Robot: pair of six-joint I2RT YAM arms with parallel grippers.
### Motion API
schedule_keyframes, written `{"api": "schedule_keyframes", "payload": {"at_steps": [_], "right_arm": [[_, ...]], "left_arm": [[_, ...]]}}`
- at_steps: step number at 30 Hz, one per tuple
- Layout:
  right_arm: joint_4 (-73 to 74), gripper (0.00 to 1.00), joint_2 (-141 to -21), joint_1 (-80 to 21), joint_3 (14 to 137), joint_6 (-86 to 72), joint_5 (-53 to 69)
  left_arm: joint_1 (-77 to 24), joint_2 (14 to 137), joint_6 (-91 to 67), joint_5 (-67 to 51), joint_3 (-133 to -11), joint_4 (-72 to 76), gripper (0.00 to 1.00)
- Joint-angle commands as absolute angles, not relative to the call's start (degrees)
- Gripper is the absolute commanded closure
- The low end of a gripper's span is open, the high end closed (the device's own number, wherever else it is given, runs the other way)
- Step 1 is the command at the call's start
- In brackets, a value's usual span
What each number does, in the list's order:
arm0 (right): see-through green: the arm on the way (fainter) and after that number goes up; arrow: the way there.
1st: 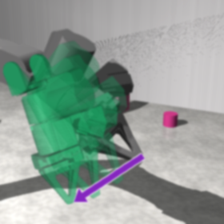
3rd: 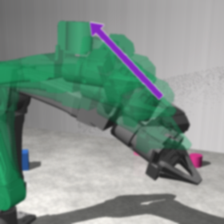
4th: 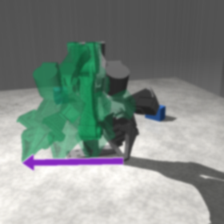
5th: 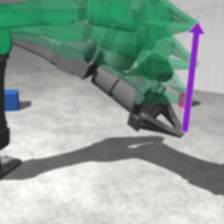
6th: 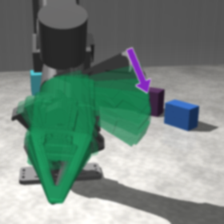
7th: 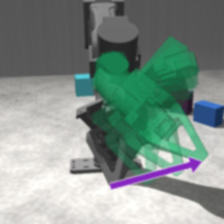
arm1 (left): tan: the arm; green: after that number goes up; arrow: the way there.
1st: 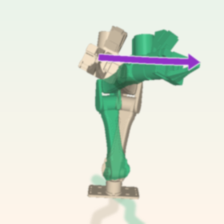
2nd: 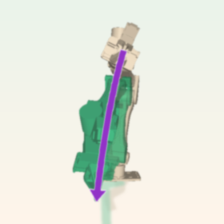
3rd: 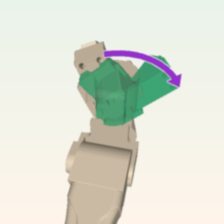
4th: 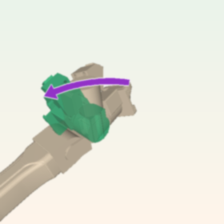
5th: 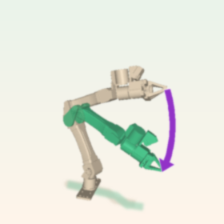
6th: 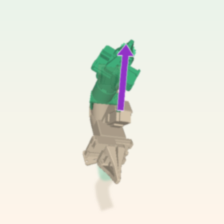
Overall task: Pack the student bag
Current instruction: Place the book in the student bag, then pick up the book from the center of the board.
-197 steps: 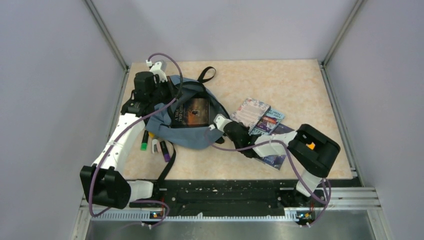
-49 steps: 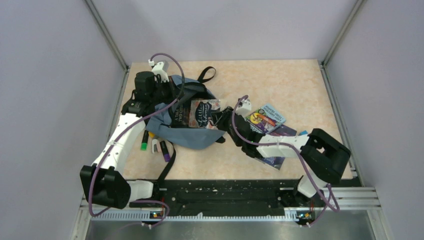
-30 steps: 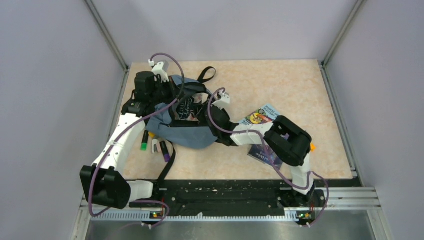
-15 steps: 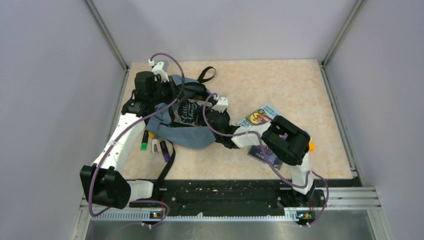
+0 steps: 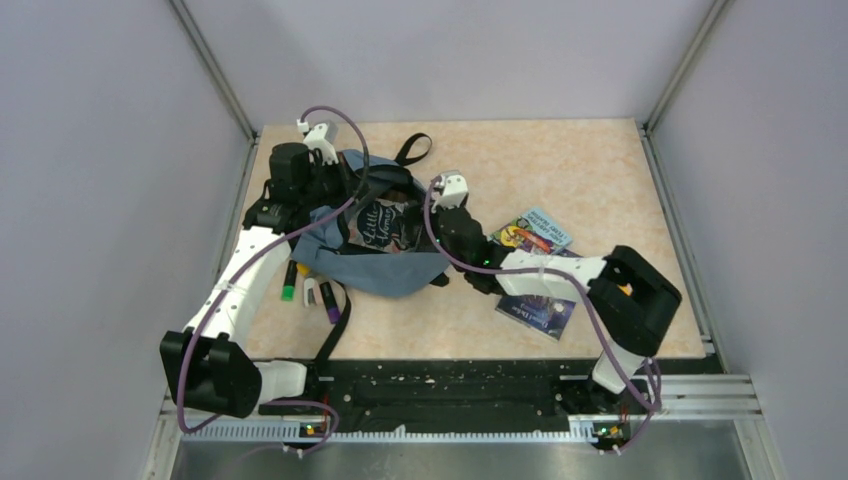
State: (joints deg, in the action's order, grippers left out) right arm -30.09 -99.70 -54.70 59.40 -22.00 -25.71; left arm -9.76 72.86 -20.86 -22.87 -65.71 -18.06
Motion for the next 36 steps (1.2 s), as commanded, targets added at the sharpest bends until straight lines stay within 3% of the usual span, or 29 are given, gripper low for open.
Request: {"api": "schedule_keyframes", "payload": {"at_steps": [1,11,20,25,29,36], "right_arm": [[-23.28,0.09,-90.14,-50.98,56.41,-21.27,-20.65],[-2.71,0.09,-70.88,-36.95,46.11,-27.91,-15.34],[-4.13,0.09,-60.44,-12.76,33.61,-29.87,-4.57],[-10.62,0.09,-61.51,-2.75,28.07,-31.72,-2.35],[-15.17,0.09,-65.07,-0.24,26.98,-31.41,-0.34],[-23.65,0.1,-71.66,7.28,25.74,-33.9,12.36]], "left_arm": [[-10.02,70.22,-21.09,-23.29,-66.76,-13.18,1.0],[-9.97,70.3,-20.57,-22.17,-66.77,-13.58,1.0],[-10.02,70.31,-21.09,-22.64,-66.84,-13.63,1.0],[-10.02,70.48,-21.18,-22.72,-66.81,-13.45,1.0],[-10.02,70.36,-21.05,-22.4,-66.76,-13.45,1.0],[-10.0,69.84,-20.77,-21.33,-66.78,-13.62,1.0]]}}
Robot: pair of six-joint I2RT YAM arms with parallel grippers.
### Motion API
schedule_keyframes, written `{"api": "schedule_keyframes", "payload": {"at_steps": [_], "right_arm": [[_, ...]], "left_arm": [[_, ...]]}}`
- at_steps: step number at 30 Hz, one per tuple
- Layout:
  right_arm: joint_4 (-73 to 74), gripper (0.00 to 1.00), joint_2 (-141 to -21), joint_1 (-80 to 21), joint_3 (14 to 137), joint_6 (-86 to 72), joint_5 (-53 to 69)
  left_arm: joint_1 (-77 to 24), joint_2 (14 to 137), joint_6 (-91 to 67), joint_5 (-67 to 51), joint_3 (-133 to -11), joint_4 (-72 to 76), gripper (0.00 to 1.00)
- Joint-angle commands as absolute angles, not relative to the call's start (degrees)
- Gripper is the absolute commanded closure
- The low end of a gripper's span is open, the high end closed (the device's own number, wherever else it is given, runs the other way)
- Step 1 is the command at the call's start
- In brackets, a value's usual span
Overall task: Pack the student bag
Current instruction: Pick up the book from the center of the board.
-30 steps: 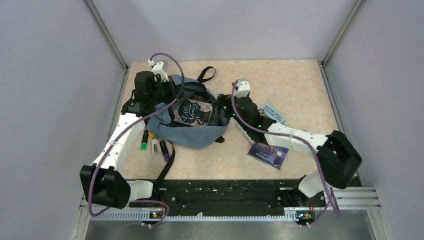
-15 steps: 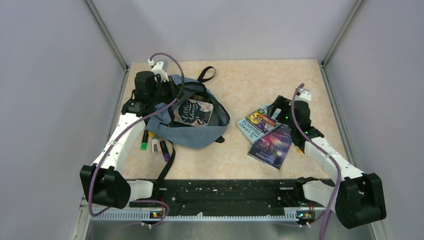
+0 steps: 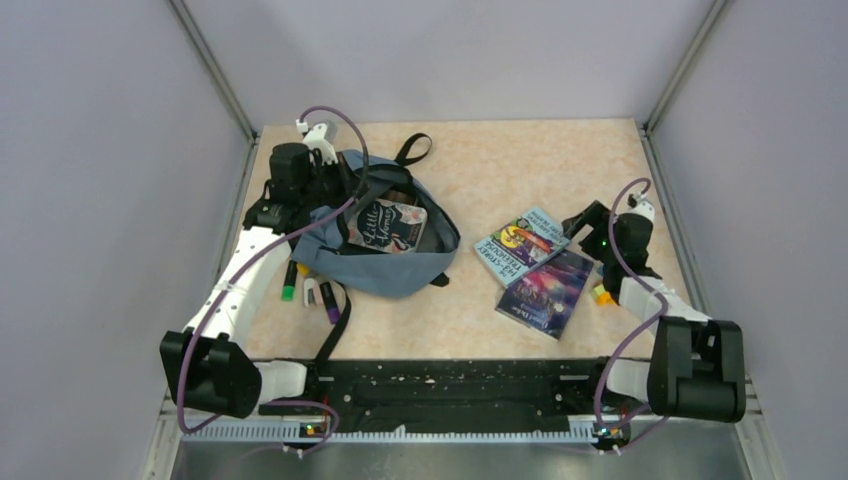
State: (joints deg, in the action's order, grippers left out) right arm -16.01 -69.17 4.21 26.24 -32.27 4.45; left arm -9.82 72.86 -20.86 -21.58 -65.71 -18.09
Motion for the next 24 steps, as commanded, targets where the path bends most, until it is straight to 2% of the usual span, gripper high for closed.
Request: {"api": "schedule_keyframes", "payload": {"at_steps": [1,11,24], "right_arm": [[-23.3,0.1,-72.34,7.44,26.16,-33.56,12.71],[-21.24,0.14,-81.3,7.56,28.96,-32.08,16.16],[-28.57,0.23,-89.43,7.56,31.47,-33.57,25.0]], "left_arm": [[-10.02,69.79,-20.7,-21.23,-66.72,-13.63,1.0],[-10.02,70.0,-20.65,-21.36,-66.92,-13.8,1.0],[-10.02,70.64,-20.48,-21.09,-66.97,-14.06,1.0]]}}
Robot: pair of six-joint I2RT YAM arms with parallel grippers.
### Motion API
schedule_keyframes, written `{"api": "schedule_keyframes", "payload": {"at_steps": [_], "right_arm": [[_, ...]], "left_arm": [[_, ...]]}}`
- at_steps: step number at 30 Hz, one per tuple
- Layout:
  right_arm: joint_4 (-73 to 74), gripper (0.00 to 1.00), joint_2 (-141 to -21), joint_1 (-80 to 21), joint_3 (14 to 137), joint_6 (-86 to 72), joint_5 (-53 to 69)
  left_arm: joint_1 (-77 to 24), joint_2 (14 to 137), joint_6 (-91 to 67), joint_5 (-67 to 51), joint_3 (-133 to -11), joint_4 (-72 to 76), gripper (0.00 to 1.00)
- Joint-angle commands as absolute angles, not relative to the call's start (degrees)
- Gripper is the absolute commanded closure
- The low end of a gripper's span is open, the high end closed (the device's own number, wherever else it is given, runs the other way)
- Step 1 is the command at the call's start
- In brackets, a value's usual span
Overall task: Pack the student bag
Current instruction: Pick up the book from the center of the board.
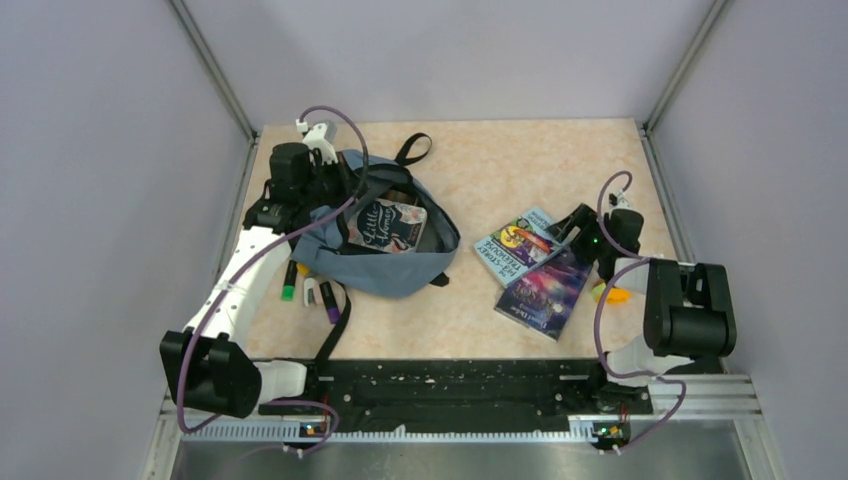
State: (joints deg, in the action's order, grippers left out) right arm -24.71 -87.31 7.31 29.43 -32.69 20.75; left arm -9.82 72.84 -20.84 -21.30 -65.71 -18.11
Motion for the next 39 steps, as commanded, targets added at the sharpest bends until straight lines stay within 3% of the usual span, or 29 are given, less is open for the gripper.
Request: {"api": "schedule_keyframes", "payload": {"at_steps": [1,11,17,19,25,30,39], "right_arm": [[-29.05,0.25,-90.11,7.56,31.72,-33.88,25.66],[-30.09,0.44,-91.9,7.54,31.93,-36.44,26.1],[-31.29,0.91,-88.54,7.56,30.99,-37.61,25.8],[-31.17,1.0,-86.06,7.56,30.86,-37.44,26.14],[-31.59,1.0,-73.31,4.83,30.23,-33.04,24.9],[-27.82,1.0,-64.91,-9.83,32.69,-18.33,9.72],[-39.83,1.0,-62.65,-26.14,28.32,-2.95,-2.02]], "left_arm": [[-10.02,70.74,-20.48,-21.17,-66.94,-14.06,1.0],[-10.02,70.9,-20.21,-20.82,-67.04,-14.24,1.0],[-10.02,70.91,-20.09,-20.53,-66.99,-14.28,1.0],[-10.02,70.83,-20.08,-20.53,-67.01,-14.4,1.0],[-10.02,70.69,-20.13,-20.45,-67.02,-14.35,1.0],[-10.02,70.59,-20.3,-20.74,-67.03,-14.33,1.0],[-10.02,70.54,-20.39,-20.65,-66.84,-14.24,1.0]]}}
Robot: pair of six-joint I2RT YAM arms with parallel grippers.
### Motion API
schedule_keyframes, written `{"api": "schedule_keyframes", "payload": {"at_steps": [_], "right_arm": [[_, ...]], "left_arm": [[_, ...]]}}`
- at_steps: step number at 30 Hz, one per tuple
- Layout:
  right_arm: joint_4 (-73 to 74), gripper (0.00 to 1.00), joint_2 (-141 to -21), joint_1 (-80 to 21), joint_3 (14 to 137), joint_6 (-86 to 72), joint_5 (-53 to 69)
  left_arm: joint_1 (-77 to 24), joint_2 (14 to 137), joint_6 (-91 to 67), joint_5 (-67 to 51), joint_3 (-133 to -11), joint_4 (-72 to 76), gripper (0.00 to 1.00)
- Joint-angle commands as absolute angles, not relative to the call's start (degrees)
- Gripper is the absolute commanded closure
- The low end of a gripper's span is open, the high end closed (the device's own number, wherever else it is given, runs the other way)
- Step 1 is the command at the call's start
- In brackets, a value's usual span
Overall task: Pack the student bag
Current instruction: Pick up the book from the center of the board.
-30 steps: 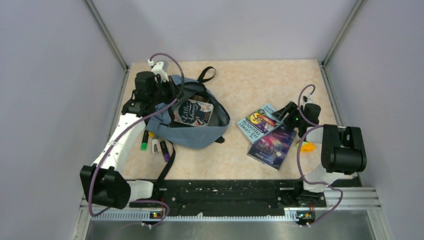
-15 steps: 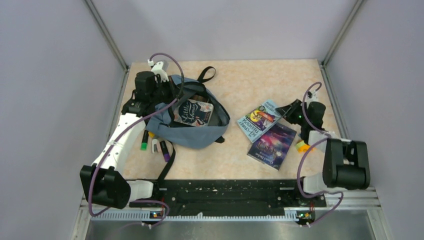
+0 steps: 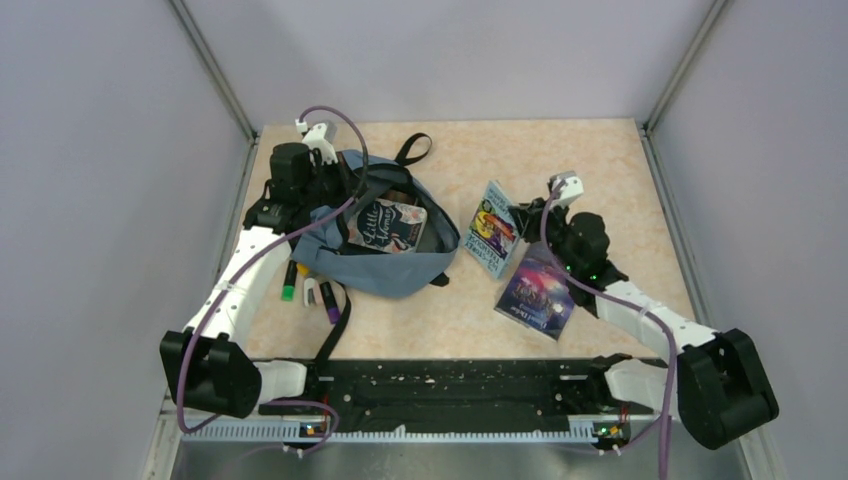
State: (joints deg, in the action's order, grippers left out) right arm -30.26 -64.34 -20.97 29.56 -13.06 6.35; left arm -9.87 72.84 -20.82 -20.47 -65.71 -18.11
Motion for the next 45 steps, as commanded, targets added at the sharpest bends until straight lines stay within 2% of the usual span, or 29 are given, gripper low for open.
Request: {"api": "schedule_keyframes", "payload": {"at_steps": [1,5,11,20,30,37,45], "right_arm": [[-40.61,1.0,-62.76,-28.23,28.02,-0.86,-4.12],[-39.32,1.0,-63.72,-33.91,28.53,6.06,-9.39],[-29.61,0.99,-62.44,-34.39,29.5,3.4,-5.15],[-10.75,0.65,-62.55,-34.37,36.73,-1.35,-0.29],[2.17,0.51,-68.43,-34.37,46.88,-1.84,3.07],[13.03,0.4,-78.02,-34.37,59.07,1.19,4.79],[21.46,0.39,-85.05,-34.35,68.46,6.55,3.47]], "left_arm": [[-10.02,70.61,-20.39,-20.65,-66.88,-14.24,1.0],[-10.02,70.72,-20.39,-20.64,-66.88,-14.18,1.0],[-10.02,70.7,-20.39,-20.57,-66.88,-14.06,1.0],[-10.02,70.96,-20.83,-21.02,-66.88,-14.02,1.0],[-10.02,70.53,-20.72,-20.79,-66.75,-14.12,1.0],[-10.02,70.33,-20.5,-20.62,-66.84,-13.97,1.0],[-10.02,70.27,-20.31,-20.48,-66.86,-14.06,1.0]]}}
